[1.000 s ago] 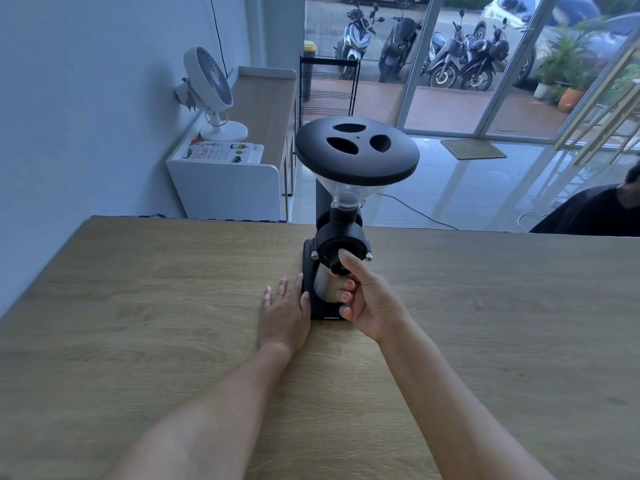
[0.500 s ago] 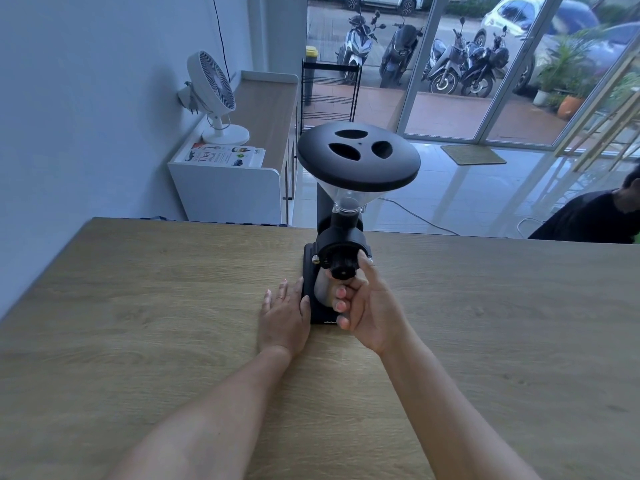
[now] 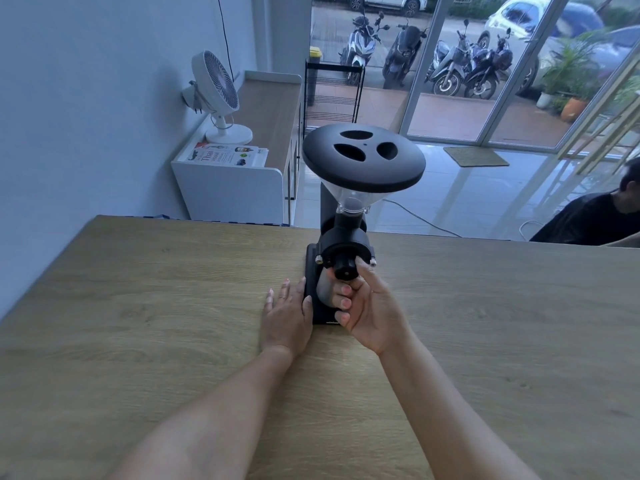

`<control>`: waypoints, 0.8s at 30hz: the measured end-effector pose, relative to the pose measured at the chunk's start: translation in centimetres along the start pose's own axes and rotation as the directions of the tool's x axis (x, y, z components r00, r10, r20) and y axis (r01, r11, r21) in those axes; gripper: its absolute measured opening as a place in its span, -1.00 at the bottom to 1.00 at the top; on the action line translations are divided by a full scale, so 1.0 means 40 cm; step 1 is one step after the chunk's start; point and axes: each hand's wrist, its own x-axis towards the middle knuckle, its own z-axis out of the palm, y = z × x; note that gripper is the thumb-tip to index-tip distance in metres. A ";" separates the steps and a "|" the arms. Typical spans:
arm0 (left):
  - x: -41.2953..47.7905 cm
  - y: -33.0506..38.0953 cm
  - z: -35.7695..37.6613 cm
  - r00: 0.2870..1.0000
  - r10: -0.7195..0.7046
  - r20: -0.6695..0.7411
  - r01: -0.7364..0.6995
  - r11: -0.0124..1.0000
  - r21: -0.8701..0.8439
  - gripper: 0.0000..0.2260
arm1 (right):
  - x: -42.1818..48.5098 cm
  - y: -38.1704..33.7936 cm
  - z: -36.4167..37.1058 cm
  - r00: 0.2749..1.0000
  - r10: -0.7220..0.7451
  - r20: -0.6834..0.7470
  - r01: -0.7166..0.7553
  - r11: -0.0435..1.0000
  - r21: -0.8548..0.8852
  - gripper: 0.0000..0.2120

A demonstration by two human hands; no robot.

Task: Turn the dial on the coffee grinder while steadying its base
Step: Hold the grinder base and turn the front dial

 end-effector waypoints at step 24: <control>-0.001 -0.001 -0.001 1.000 -0.011 0.005 0.012 1.000 -0.010 -0.53 | 0.009 0.004 0.000 0.997 -0.033 -0.067 0.031 0.999 -0.027 -0.46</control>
